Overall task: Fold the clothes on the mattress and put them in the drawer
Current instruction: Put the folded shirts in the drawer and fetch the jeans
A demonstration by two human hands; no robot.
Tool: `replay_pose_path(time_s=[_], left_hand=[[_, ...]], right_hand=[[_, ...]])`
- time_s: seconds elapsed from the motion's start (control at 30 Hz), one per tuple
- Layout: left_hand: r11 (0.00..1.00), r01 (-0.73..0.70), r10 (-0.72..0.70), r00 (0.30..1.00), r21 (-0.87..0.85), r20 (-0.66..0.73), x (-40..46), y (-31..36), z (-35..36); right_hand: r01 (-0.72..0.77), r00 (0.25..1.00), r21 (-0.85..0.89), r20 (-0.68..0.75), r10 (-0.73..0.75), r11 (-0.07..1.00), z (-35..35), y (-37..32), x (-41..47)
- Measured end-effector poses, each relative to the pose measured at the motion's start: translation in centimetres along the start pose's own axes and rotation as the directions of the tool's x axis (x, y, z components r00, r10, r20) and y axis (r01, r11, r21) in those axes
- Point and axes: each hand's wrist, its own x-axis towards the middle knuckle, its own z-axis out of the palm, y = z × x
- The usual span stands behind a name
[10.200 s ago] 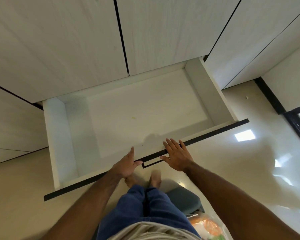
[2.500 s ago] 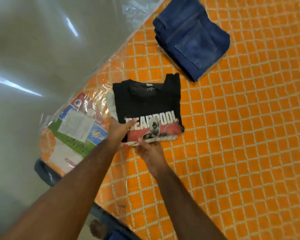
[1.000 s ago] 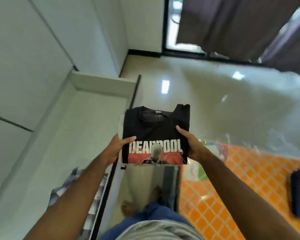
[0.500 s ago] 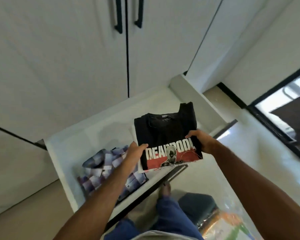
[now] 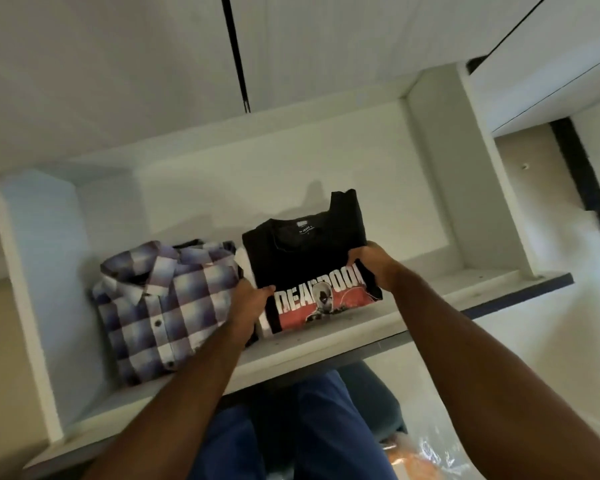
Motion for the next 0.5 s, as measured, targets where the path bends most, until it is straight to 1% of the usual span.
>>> replay_pose_path(time_s=[0.03, 0.07, 0.1, 0.13, 0.17, 0.2, 0.23, 0.27, 0.3, 0.33, 0.37, 0.4, 0.43, 0.5], left_hand=[[0.998, -0.055, 0.056, 0.996, 0.019, -0.073, -0.2, -0.3, 0.0], [0.991, -0.126, 0.133, 0.979, 0.054, -0.157, -0.5, -0.6, -0.2], [0.978, -0.176, 0.198, 0.949, 0.108, -0.244, -0.9, -0.6, -0.2], [0.950, -0.242, 0.294, 0.906, 0.197, -0.304, -1.2, -0.4, -0.4], [0.892, -0.329, 0.420, 0.856, 0.310, -0.302, -1.4, -0.1, -0.5], [0.794, -0.419, 0.548, 0.806, 0.439, -0.223, -1.5, 0.1, -0.7], [0.669, -0.493, 0.635, 0.768, 0.556, -0.082, -1.3, 0.3, -0.6], [0.527, -0.539, 0.652, 0.752, 0.656, 0.094, -0.8, 0.3, -0.3], [0.404, -0.552, 0.591, 0.766, 0.729, 0.253, -0.4, 0.5, 0.1], [0.316, -0.551, 0.484, 0.794, 0.772, 0.368, 0.2, 0.4, 0.4], [0.246, -0.545, 0.374, 0.816, 0.801, 0.440, 0.6, 0.4, 0.6], [0.193, -0.539, 0.293, 0.829, 0.820, 0.476, 1.0, 0.4, 0.7], [0.157, -0.537, 0.249, 0.834, 0.829, 0.493, 1.2, 0.6, 0.7], [0.138, -0.550, 0.258, 0.823, 0.823, 0.507, 1.1, 1.2, 0.4]], right_hand=[[0.018, 1.000, -0.020, 0.013, -0.018, 1.000, 0.2, 0.5, 0.9], [0.061, 0.998, -0.057, -0.015, -0.061, 0.997, 0.4, 1.1, 1.7], [0.118, 0.987, -0.150, -0.088, -0.132, 0.982, 0.5, 1.5, 2.3], [0.191, 0.947, -0.310, -0.193, -0.258, 0.931, 0.5, 1.8, 2.8], [0.242, 0.877, -0.507, -0.251, -0.410, 0.827, 0.6, 1.7, 2.6], [0.274, 0.801, -0.676, -0.233, -0.552, 0.684, 0.8, 1.8, 2.2], [0.315, 0.754, -0.777, -0.144, -0.641, 0.545, 1.0, 1.7, 2.0], [0.359, 0.756, -0.826, -0.016, -0.655, 0.434, 1.3, 1.7, 1.9], [0.390, 0.789, -0.849, 0.108, -0.605, 0.356, 1.7, 1.7, 1.8], [0.400, 0.834, -0.867, 0.210, -0.510, 0.296, 2.2, 1.9, 1.9], [0.387, 0.873, -0.890, 0.269, -0.408, 0.241, 2.7, 2.1, 1.9], [0.377, 0.893, -0.903, 0.295, -0.339, 0.207, 3.0, 2.4, 2.1], [0.369, 0.904, -0.907, 0.300, -0.303, 0.202, 3.3, 2.6, 2.1], [0.352, 0.915, -0.903, 0.277, -0.294, 0.244, 3.4, 2.7, 1.7]])
